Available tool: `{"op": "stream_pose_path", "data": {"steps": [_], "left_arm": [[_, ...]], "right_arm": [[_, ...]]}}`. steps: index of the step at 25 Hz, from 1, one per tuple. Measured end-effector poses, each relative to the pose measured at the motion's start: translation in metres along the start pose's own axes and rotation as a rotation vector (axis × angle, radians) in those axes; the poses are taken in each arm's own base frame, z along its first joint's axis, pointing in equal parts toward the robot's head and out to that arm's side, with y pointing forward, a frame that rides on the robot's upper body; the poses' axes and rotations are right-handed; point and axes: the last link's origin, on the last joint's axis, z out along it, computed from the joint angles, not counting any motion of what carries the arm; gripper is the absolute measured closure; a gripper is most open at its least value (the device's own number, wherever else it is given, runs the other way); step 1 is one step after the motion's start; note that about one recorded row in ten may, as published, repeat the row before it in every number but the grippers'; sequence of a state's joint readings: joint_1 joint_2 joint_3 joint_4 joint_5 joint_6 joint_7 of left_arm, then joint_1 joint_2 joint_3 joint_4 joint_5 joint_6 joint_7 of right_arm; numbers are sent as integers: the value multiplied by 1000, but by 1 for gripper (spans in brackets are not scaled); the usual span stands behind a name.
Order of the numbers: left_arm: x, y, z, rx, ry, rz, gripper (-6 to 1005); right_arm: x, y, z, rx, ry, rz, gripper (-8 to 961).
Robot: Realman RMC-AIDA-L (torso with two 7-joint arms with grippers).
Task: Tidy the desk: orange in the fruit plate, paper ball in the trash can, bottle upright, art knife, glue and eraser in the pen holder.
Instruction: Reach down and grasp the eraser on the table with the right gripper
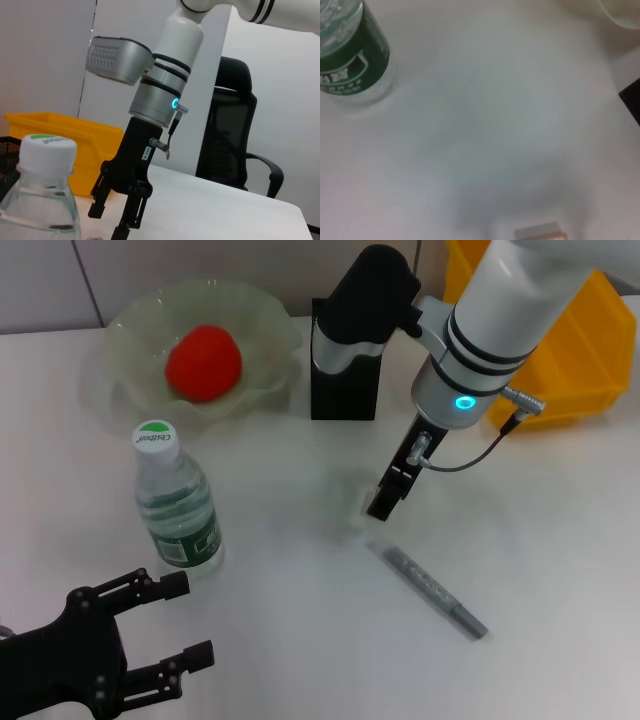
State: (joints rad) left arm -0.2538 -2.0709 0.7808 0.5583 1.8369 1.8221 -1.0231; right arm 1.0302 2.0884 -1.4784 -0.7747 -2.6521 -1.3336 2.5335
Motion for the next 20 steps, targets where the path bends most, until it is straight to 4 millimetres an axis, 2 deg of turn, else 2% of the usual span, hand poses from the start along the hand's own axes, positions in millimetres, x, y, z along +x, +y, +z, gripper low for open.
{"op": "stream_pose_path", "data": {"steps": [20], "left_arm": [[1, -2, 4, -5, 4, -3, 226]], "right_arm": [[2, 0, 15, 9, -4, 3, 275]]}}
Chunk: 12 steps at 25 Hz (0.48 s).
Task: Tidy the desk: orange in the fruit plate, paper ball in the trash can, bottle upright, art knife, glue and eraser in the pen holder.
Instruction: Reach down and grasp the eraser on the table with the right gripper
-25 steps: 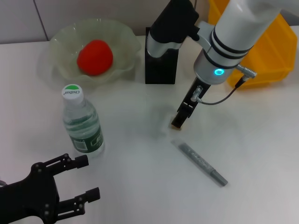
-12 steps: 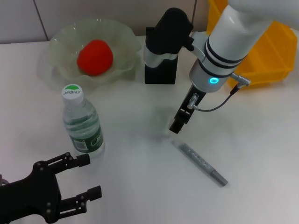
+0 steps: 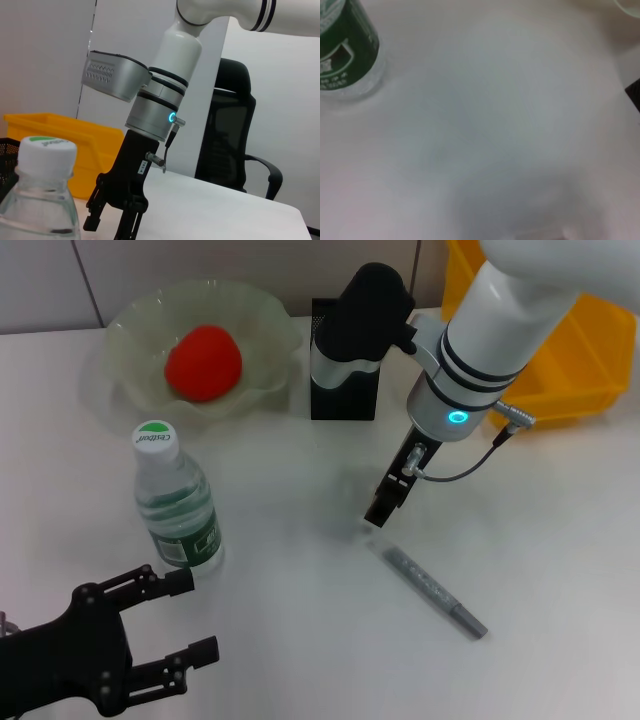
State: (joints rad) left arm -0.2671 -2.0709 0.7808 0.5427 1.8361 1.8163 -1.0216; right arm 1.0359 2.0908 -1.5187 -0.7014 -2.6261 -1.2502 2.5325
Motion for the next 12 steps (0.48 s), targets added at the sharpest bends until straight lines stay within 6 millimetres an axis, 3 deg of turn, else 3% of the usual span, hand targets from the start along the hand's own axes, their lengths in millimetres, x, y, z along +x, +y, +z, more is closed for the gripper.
{"op": "stream_pose_path", "data": {"steps": [12], "left_arm": [[2, -2, 2, -7, 0, 7, 226]], "right_arm": [[1, 0, 1, -2, 3, 10, 308]]}}
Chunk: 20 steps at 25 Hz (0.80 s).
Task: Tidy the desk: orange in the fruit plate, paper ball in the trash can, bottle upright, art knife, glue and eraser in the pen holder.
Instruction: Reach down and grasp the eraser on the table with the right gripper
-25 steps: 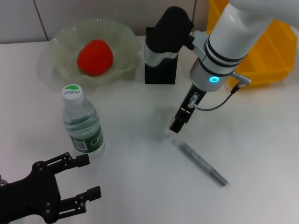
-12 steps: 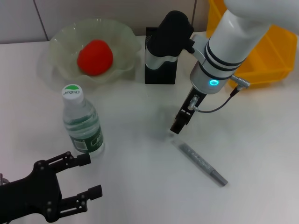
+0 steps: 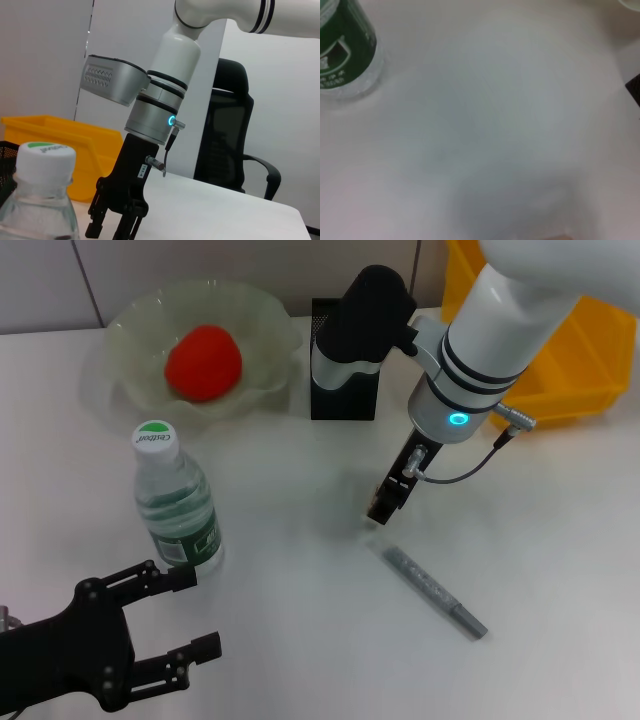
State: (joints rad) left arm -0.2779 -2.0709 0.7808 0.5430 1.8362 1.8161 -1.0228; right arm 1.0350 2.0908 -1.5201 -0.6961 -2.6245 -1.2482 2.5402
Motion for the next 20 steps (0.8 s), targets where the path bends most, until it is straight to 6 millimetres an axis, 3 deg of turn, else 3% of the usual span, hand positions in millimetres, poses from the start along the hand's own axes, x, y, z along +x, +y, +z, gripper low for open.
{"op": "stream_pose_path", "data": {"steps": [7, 12, 20], "left_arm": [[1, -1, 1, -3, 0, 2, 226], [3, -2, 3, -8, 1, 5, 226], [4, -5, 6, -12, 1, 8, 226]], "right_arm": [[0, 0, 0, 0, 0, 0, 327], [0, 0, 0, 0, 0, 0, 417], [1, -1, 3, 2, 2, 5, 417]]}}
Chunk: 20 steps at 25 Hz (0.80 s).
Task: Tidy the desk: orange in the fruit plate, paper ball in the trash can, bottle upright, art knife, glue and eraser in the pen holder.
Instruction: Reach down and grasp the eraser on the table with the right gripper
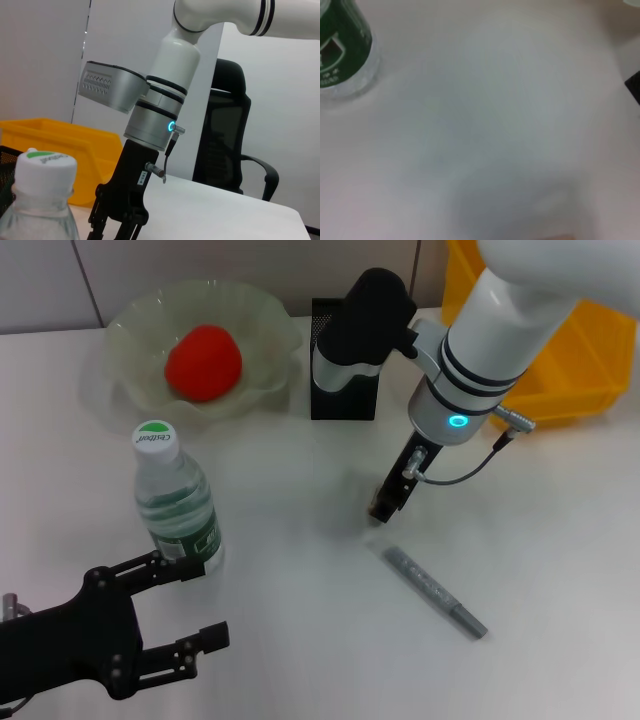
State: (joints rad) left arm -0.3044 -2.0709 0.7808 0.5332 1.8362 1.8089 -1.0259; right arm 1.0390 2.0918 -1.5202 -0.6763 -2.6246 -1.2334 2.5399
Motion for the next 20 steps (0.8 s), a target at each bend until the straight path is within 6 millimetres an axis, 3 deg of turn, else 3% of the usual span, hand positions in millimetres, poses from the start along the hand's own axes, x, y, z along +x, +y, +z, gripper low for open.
{"op": "stream_pose_path", "data": {"steps": [16, 20], "left_arm": [[2, -3, 3, -3, 3, 9, 226], [3, -3, 3, -5, 3, 10, 226]], "right_arm": [[0, 3, 4, -7, 9, -12, 416], [1, 3, 6, -7, 12, -10, 471]]}}
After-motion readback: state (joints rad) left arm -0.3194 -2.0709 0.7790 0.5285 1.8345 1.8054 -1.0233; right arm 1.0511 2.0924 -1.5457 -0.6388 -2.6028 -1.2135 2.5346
